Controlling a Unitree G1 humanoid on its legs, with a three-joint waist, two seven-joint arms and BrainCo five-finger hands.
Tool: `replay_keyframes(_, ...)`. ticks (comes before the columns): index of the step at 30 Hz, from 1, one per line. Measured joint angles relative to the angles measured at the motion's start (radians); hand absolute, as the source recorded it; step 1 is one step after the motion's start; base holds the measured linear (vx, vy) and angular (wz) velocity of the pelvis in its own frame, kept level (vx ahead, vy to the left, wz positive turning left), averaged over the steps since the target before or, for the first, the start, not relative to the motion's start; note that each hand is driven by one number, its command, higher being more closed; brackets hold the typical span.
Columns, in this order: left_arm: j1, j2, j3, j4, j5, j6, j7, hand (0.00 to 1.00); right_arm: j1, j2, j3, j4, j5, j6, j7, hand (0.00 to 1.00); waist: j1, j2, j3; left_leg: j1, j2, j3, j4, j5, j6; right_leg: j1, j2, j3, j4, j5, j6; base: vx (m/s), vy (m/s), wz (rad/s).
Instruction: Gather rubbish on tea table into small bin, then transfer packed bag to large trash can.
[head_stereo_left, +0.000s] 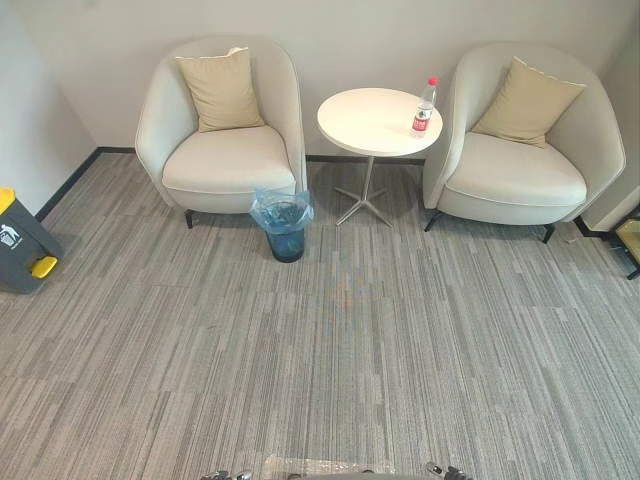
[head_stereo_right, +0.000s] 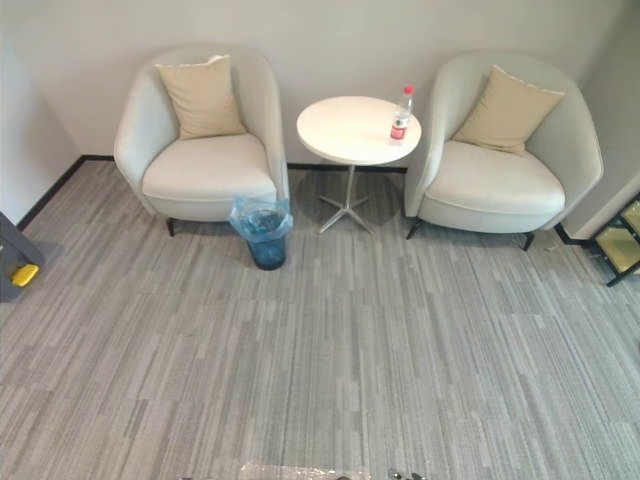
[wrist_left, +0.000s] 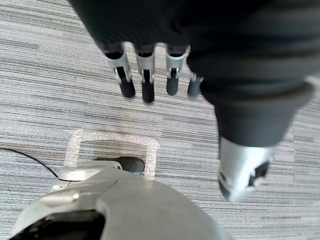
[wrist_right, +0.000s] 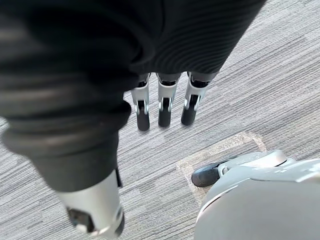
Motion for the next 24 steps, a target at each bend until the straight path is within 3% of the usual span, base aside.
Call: replay_keyframes(24,-0.004,0.003,-0.019,0.007,0.014,0.001,0.018,0.0,0.0,0.004,-0.013,0.0,0.002,0.001,-0.007,0.0,-0.002,-0.001,0.001,-0.001,0.001,0.013,-0.01,0.001,-0.001,-0.002,0.001,0.006,-0.015,0.004,0.002,0.0,0.0,-0.01)
